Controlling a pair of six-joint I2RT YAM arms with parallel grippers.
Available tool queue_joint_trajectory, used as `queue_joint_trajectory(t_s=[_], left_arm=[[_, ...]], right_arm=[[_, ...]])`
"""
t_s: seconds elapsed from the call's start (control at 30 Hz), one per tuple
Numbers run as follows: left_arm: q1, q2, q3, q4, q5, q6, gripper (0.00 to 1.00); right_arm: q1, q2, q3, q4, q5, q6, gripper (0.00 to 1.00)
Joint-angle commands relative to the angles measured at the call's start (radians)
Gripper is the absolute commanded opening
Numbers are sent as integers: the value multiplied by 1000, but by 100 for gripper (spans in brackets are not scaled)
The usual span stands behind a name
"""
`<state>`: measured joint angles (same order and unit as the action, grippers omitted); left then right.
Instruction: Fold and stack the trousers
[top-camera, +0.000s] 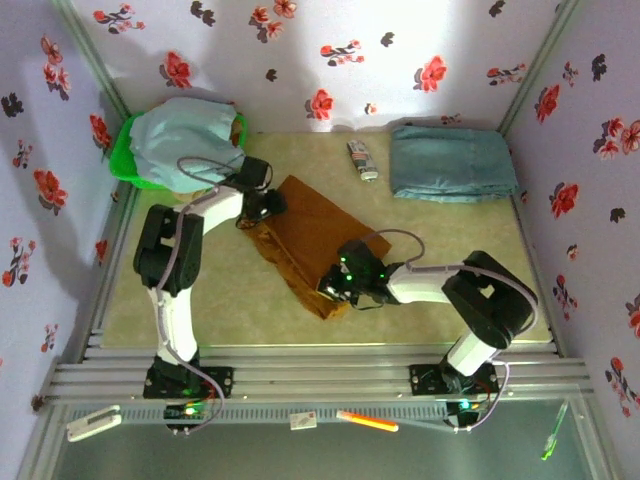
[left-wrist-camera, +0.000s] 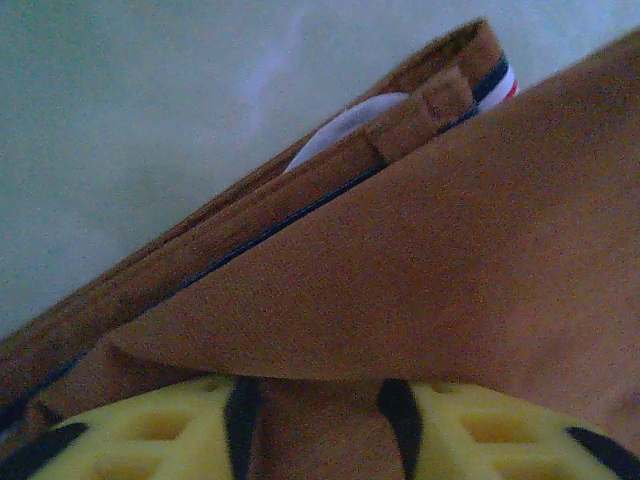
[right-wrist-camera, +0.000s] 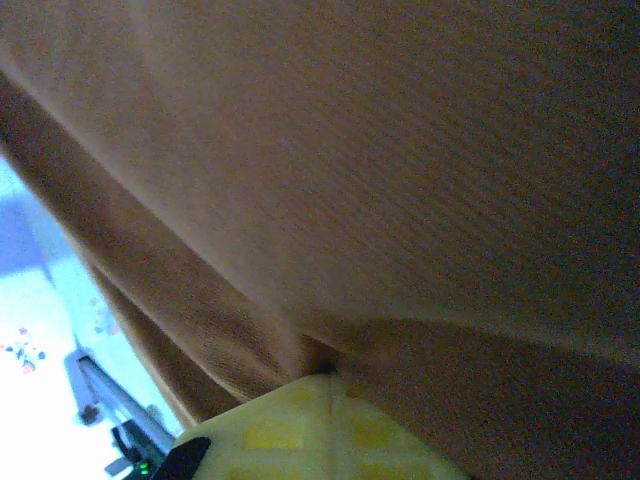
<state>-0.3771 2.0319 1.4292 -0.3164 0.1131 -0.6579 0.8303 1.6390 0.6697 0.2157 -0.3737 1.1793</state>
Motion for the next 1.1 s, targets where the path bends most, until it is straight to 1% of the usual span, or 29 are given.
queue_joint_trajectory(t_s=[0.0, 0.07, 0.13, 0.2, 0.27, 0.3, 0.4, 0.47, 0.5, 0.53, 0.57, 0.63, 0.67, 0.7, 0.83, 0.93, 1.07], left_arm=[[-14, 27, 108, -126, 12, 106, 53], [-14, -22, 116, -141, 24, 135, 62], [-14, -103, 75, -143, 32, 156, 70], [-14, -210, -6, -142, 15, 155, 78], [-14, -338, -119, -148, -8, 130, 80], [-17, -391, -176, -148, -16, 108, 80], [-69, -532, -373, -130, -31, 17, 73], [-121, -582, -504, -72, -42, -62, 63], [-139, -590, -554, -26, -40, -97, 57], [-151, -583, -602, 27, -36, -129, 49], [-155, -565, -633, 67, -32, -154, 37], [-155, -510, -653, 126, -22, -165, 22], [-155, -477, -651, 145, -26, -162, 15], [-156, -446, -640, 148, -29, -158, 12], [-148, -325, -560, 154, -45, -108, 6], [-134, -261, -480, 151, -53, -71, 5], [-118, -148, -295, 102, -45, 12, 5]], right_arm=[[8, 13, 94, 17, -87, 8, 0], [-4, -27, 173, -77, -129, -46, 4], [-22, -89, 246, -243, -110, -143, 9], [-52, -144, 327, -457, -31, -271, 15], [-100, -162, 409, -655, 86, -396, 19], [-128, -155, 440, -721, 128, -435, 19], [-235, -93, 487, -812, 198, -521, 18], [-293, -22, 507, -808, 178, -568, 15], [-312, 14, 513, -806, 173, -577, 12], [-328, 58, 520, -793, 162, -590, 9], [-345, 104, 531, -788, 157, -597, 5], [-369, 168, 530, -769, 159, -594, 0], [-377, 188, 516, -751, 150, -587, 0], [-380, 195, 502, -733, 153, -581, 0], [-379, 171, 398, -685, 141, -550, 0], [-375, 100, 283, -638, 127, -500, 0], [-340, -14, 145, -547, 79, -401, 0]])
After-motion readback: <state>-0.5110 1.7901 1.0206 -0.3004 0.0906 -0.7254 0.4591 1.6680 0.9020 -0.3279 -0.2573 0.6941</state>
